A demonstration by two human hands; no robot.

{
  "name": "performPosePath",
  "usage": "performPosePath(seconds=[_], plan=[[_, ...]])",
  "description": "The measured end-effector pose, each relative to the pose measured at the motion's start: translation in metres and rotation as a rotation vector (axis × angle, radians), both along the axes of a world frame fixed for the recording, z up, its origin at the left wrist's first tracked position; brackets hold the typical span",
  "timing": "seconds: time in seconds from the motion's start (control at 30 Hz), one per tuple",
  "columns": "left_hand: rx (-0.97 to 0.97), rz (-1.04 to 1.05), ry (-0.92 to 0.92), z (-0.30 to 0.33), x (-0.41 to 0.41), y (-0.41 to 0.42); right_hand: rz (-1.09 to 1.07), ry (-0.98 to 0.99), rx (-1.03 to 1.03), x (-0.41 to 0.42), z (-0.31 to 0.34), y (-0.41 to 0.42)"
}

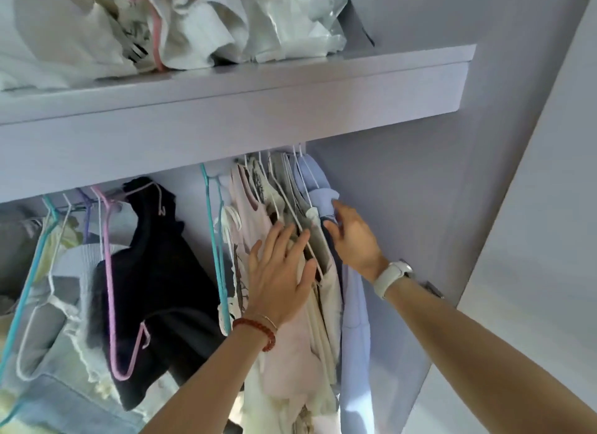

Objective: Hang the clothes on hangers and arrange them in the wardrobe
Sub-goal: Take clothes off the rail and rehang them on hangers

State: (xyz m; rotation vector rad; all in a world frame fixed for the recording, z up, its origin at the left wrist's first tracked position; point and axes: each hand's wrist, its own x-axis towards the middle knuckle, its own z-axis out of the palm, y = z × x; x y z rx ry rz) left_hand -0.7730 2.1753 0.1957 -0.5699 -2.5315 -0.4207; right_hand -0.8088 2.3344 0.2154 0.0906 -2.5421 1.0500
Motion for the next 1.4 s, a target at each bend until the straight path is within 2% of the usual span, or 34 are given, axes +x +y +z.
performPosePath(seconds=[0.13, 0.23, 0.33, 0.43, 0.6, 0.73, 0.87, 1.0, 1.07, 1.17, 1.3, 1.4], plan=[[0.064, 0.013, 0.031, -0.01, -0.001, -0.011, -0.082, -0.041, 0.1, -0.023, 0.009, 0.0], [0.073, 0.021, 0.031, -0.013, 0.0, -0.019, -0.124, -0.143, 0.218, -0.038, 0.022, -0.004], [0.062, 0.031, 0.025, -0.012, 0.001, -0.026, -0.206, -0.124, 0.142, -0.044, 0.029, -0.009], [0.062, 0.031, 0.01, -0.013, 0.0, -0.032, -0.304, 0.019, 0.006, -0.036, 0.033, -0.007], [0.092, 0.048, -0.016, -0.012, 0.001, -0.033, -0.285, 0.195, -0.035, 0.019, 0.014, 0.003], [0.108, 0.055, -0.034, -0.011, 0.006, -0.03, -0.29, 0.138, -0.067, 0.089, -0.018, 0.012], [0.157, 0.033, 0.067, -0.01, 0.032, -0.022, -0.357, 0.064, 0.007, 0.168, -0.044, 0.02], [0.191, -0.279, 0.098, -0.032, 0.087, 0.001, -0.464, 0.013, 0.206, 0.262, -0.065, 0.021], [0.21, -0.423, 0.023, -0.043, 0.117, 0.016, -0.486, 0.031, 0.347, 0.313, -0.07, 0.017], [0.11, -0.583, -0.115, -0.054, 0.153, 0.037, -0.507, -0.033, 0.478, 0.386, -0.074, 0.014], [-0.006, -0.953, -0.371, -0.081, 0.199, 0.06, -0.671, -0.173, 0.518, 0.481, -0.091, 0.013], [-0.009, -1.082, -0.548, -0.11, 0.252, 0.07, -0.904, -0.274, 0.458, 0.547, -0.111, -0.004]])
